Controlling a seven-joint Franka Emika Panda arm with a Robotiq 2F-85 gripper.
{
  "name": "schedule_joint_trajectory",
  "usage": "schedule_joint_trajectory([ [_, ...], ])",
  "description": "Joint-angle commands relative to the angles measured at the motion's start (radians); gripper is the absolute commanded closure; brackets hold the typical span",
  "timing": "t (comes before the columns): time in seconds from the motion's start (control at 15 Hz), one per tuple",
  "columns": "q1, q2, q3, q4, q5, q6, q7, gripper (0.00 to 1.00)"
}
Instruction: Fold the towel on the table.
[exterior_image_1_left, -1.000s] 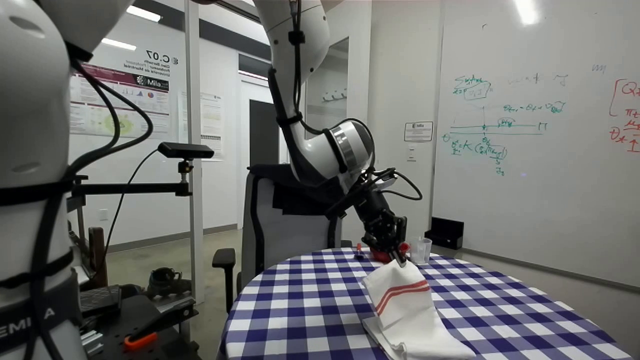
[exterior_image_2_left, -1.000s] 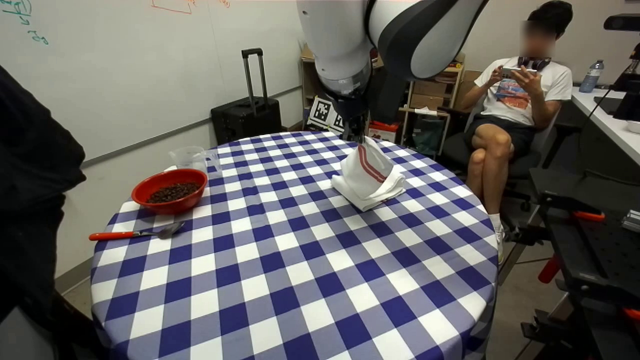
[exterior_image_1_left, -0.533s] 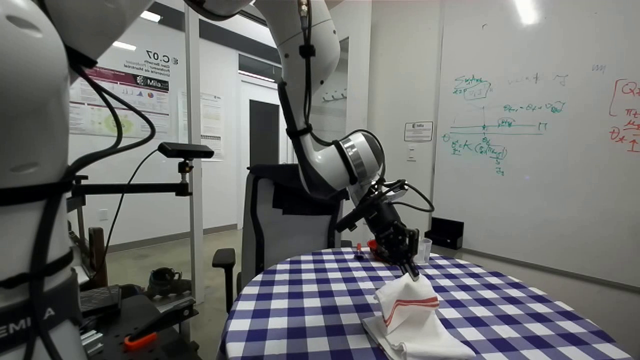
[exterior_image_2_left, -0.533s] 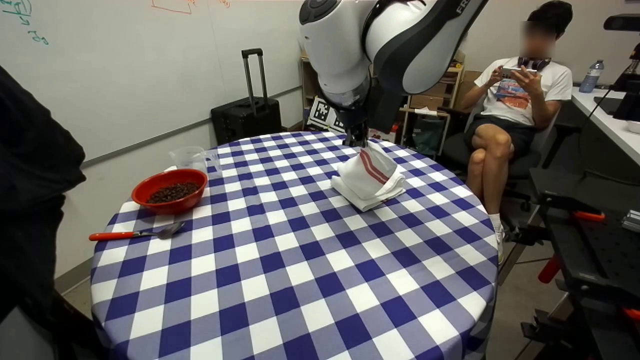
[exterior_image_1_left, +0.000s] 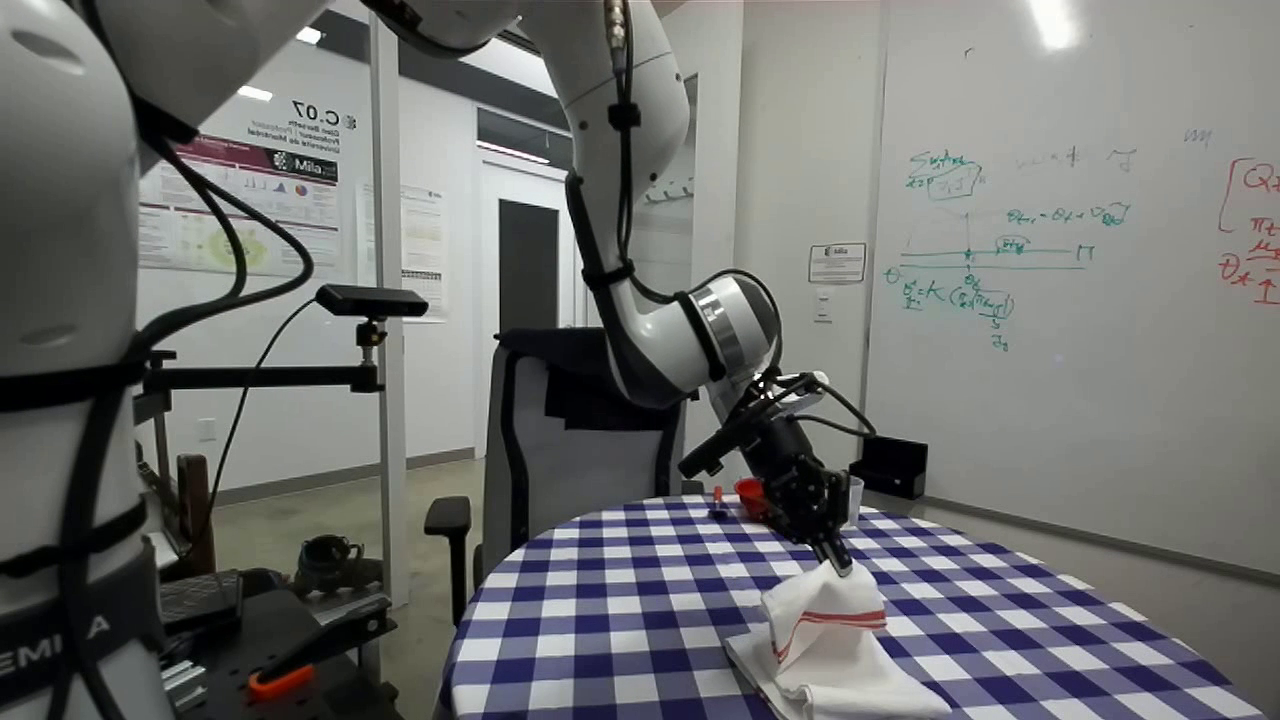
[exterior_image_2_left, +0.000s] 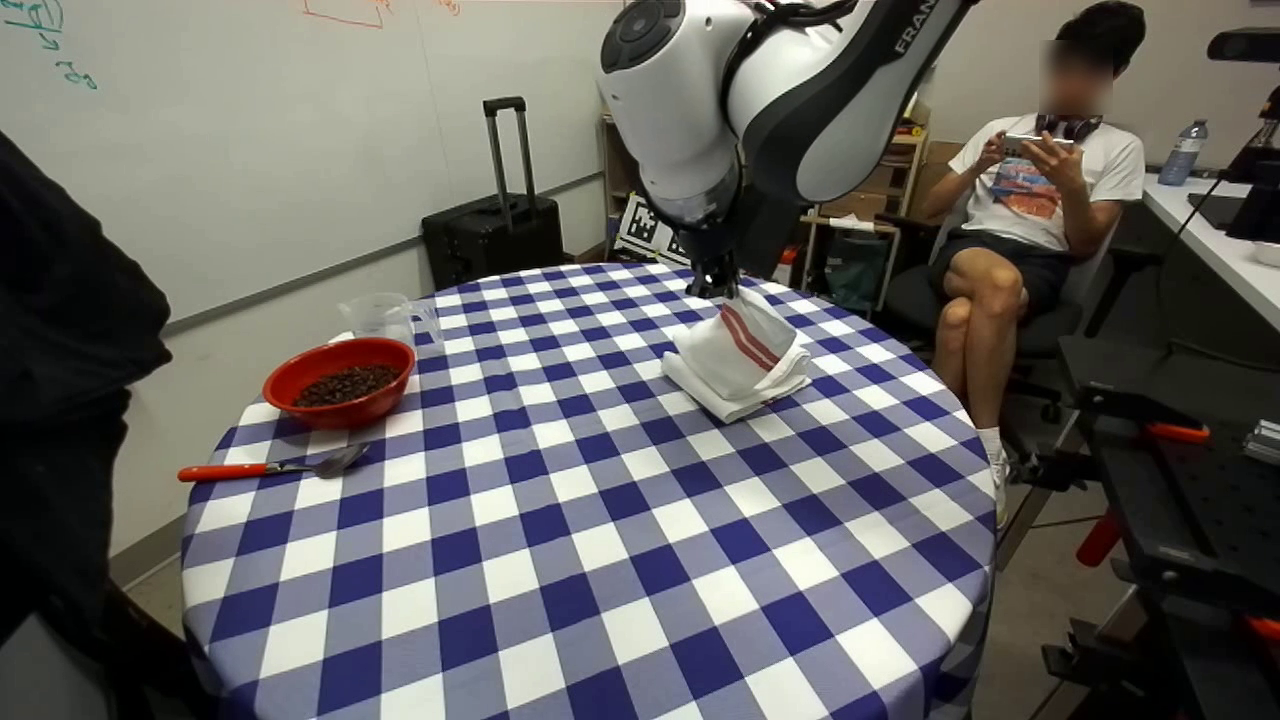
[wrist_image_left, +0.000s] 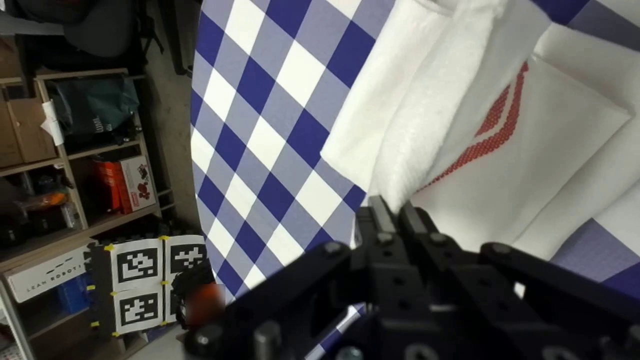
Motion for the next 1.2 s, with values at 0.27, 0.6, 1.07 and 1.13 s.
schedule_joint_trajectory([
  [0.27, -0.003, -0.002, 0.003, -0.032, 0.085, 0.014, 0.031, 0.48],
  [0.6, 0.013, -0.027, -0.002, -0.067, 0.075, 0.044, 0.038, 0.11],
  [1.07, 0.041, -0.259, 0.057, -0.240, 0.237, 0.115, 0.110, 0.00],
  [1.13, 0.054, -0.319, 0.066, -0.279, 0.268, 0.123, 0.130, 0.00],
])
